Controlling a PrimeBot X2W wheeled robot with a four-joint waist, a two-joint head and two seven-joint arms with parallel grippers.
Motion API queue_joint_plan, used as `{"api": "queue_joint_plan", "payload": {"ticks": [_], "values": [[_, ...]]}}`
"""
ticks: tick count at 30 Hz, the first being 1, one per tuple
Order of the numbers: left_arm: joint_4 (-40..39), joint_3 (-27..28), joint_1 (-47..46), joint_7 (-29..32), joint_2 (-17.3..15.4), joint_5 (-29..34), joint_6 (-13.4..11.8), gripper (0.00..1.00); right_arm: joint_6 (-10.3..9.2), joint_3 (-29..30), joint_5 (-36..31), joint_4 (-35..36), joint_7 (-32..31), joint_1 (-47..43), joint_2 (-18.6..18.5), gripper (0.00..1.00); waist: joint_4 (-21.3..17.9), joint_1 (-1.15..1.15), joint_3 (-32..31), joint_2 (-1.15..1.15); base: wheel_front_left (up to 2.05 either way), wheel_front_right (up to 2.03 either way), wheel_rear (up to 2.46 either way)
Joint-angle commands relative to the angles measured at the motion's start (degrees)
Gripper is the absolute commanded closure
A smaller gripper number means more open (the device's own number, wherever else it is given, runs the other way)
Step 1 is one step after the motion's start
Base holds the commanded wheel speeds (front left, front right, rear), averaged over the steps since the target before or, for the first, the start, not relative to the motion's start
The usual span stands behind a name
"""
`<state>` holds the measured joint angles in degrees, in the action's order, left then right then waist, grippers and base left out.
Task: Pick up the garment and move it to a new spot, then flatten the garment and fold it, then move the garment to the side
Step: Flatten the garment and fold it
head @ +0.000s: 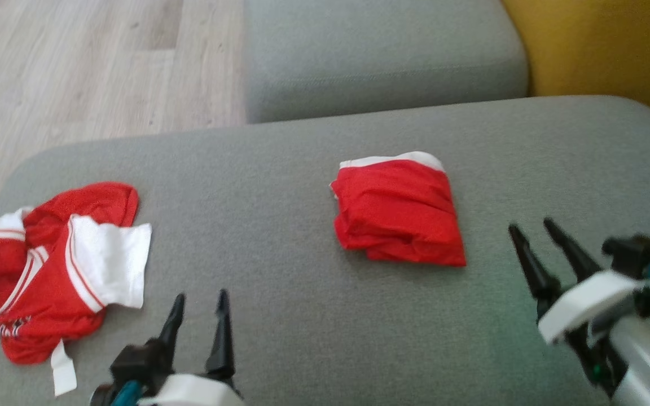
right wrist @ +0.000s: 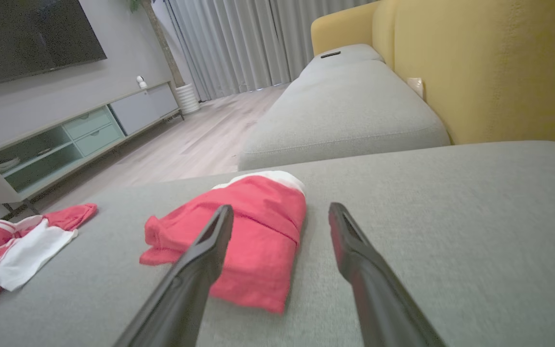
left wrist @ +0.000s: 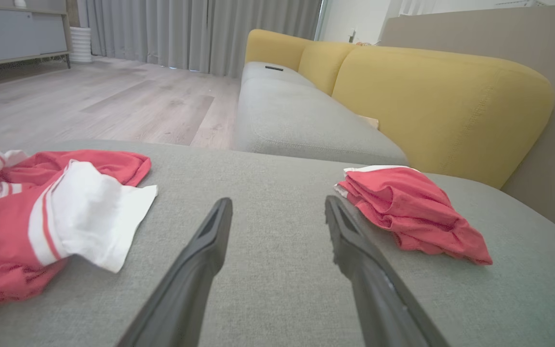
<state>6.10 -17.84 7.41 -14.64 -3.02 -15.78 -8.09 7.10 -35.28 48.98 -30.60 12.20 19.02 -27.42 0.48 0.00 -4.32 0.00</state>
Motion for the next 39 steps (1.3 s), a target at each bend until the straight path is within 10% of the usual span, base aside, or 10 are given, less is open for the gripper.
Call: {"api": "queue_joint_plan", "payload": {"ticks": [1, 19, 39], "values": [[-2.1, 3.3, -0.8, -0.4, 0.1, -0.3, -0.4, 0.00, 0.39, 0.8, -2.9, 1.7, 1.6, -1.4, -0.3, 0.00, -1.2, 0.00, -1.4, 0.00, 0.00, 0.00, 0.00], [-4.0, 7.9, 4.9, -0.4, 0.1, 5.5, -1.4, 0.00, 0.39, 22.2, -30.2, 15.9, 2.8, -22.5, 13.4, 0.00, -0.9, 0.00, -5.1, 0.00, 0.00, 0.00, 0.00], [-3.4, 7.4, 6.1, -0.4, 0.1, 9.1, -1.6, 0.00, 0.39, 22.6, -34.9, 17.7, 2.8, -26.1, 18.0, 0.00, -0.2, 0.00, -5.0, 0.00, 0.00, 0.00, 0.00]]}}
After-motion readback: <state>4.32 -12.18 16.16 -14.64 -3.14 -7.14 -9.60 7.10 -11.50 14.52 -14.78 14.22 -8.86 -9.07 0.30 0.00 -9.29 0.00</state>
